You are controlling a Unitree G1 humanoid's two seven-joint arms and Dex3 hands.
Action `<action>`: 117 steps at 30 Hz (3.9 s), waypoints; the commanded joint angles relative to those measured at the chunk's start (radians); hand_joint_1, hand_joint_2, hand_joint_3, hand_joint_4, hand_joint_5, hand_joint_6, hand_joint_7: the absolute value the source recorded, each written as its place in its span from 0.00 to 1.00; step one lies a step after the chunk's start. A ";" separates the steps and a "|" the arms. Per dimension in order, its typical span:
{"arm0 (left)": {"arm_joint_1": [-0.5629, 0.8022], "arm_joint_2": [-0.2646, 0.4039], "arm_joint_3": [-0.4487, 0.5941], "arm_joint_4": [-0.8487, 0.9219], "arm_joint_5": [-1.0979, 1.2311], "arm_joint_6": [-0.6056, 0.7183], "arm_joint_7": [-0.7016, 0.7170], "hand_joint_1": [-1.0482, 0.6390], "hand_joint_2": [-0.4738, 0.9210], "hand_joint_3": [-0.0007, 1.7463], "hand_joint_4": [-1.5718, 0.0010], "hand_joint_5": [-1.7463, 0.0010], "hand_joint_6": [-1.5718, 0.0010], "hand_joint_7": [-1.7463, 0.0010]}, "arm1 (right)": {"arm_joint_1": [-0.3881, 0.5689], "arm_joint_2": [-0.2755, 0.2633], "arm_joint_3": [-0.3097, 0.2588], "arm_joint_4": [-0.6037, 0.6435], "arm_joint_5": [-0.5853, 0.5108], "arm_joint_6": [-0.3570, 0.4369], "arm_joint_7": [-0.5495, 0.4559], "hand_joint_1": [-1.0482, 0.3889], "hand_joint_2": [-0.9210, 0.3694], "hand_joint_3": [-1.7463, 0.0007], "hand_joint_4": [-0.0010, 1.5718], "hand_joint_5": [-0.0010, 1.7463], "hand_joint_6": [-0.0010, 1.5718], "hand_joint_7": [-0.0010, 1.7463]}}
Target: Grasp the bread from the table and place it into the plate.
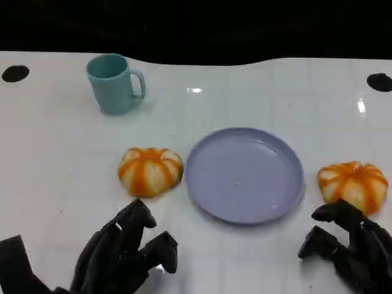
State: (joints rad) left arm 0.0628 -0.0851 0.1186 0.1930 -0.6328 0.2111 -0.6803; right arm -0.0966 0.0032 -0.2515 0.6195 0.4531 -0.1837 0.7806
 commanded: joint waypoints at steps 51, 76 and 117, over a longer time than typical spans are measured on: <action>-0.142 0.219 -0.126 -0.065 0.685 -0.552 0.326 0.30 1.00 0.13 0.77 0.49 0.64 0.91 | 0.002 -0.011 -0.001 -0.003 0.009 0.023 -0.009 0.37 0.00 0.87 0.43 0.83 0.41 0.61; -0.404 0.462 -0.444 -0.065 1.497 -0.281 0.461 0.34 0.93 0.00 1.00 1.00 0.93 1.00 | 0.020 -0.005 0.005 -0.033 0.003 0.024 -0.021 0.37 0.00 0.87 0.44 0.84 0.39 0.64; -0.934 0.187 -0.679 1.076 1.402 -0.323 0.743 0.39 0.99 0.07 0.68 0.86 0.70 0.96 | 0.056 -0.010 0.023 -0.094 0.009 0.045 -0.039 0.37 0.00 0.87 0.44 0.83 0.40 0.63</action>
State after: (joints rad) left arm -0.8816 0.0964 -0.5653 1.2413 0.7854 -0.0869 -0.0041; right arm -0.0454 0.0113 -0.2210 0.5201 0.4539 -0.1390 0.7310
